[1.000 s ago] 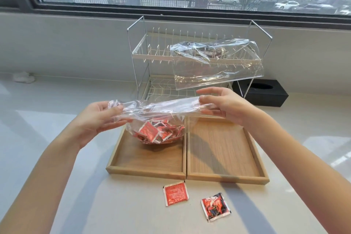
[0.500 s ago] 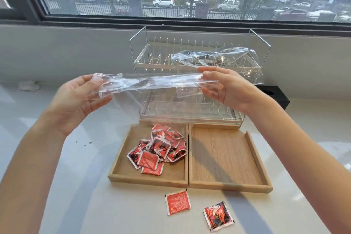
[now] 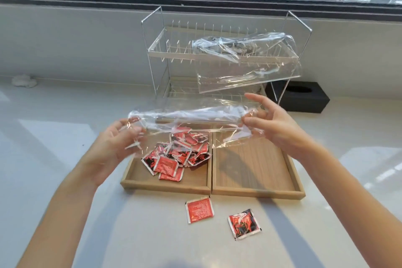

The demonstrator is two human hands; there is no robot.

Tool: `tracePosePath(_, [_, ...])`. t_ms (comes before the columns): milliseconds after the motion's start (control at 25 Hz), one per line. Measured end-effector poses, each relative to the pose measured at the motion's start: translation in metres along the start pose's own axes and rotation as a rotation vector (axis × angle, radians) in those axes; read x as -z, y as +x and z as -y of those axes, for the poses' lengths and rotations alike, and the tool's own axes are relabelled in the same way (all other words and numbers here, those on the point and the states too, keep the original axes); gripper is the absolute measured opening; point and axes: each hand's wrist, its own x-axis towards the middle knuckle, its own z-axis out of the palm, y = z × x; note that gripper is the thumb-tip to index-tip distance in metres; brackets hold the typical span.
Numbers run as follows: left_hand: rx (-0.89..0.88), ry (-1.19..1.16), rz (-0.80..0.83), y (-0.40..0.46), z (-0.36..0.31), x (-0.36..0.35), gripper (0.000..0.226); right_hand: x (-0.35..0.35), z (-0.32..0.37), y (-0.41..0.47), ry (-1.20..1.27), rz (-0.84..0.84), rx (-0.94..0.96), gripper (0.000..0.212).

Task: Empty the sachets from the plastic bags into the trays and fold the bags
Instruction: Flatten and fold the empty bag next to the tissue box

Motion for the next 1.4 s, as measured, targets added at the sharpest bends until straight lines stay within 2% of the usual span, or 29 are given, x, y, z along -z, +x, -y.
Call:
tracePosePath(120, [0.2,0.05,-0.052,-0.002,0.046,-0.007,0.015,-0.004,-0.047,-0.01,-0.053,-0.026,-0.179,0.073])
tracePosePath(240, [0.274,0.117,-0.107,0.0,0.081,-0.008,0.02,-0.005,-0.082,-0.016,-0.063,-0.053,-0.32,0.083])
tracePosePath(440, [0.377,0.369,-0.127,-0.003,0.119,-0.001,0.018,-0.003,-0.116,-0.026,-0.128,0.0,-0.49,0.083])
tracePosePath(560, [0.381,0.463,-0.116,-0.002,0.125,-0.003,0.022,-0.003,-0.127,-0.026,-0.123,0.027,-0.525,0.07])
tracePosePath(680, [0.343,0.517,-0.111,0.004,0.123,-0.004,0.008,0.001,-0.124,-0.022,-0.164,0.077,-0.555,0.049])
tracePosePath(720, [0.322,0.517,-0.129,0.006,0.123,-0.003,0.012,0.003,-0.124,-0.02,-0.176,0.084,-0.562,0.045])
tracePosePath(840, [0.299,0.573,-0.164,0.014,0.122,0.002,0.022,0.011,-0.127,-0.01,-0.178,0.006,-0.59,0.048])
tracePosePath(1040, [0.241,0.614,-0.234,0.036,0.115,0.0,0.024,0.017,-0.124,0.025,-0.11,-0.146,-0.6,0.043])
tracePosePath(1400, [0.248,0.537,-0.243,0.069,0.114,-0.009,0.028,0.016,-0.123,0.064,-0.073,-0.228,-0.566,0.026])
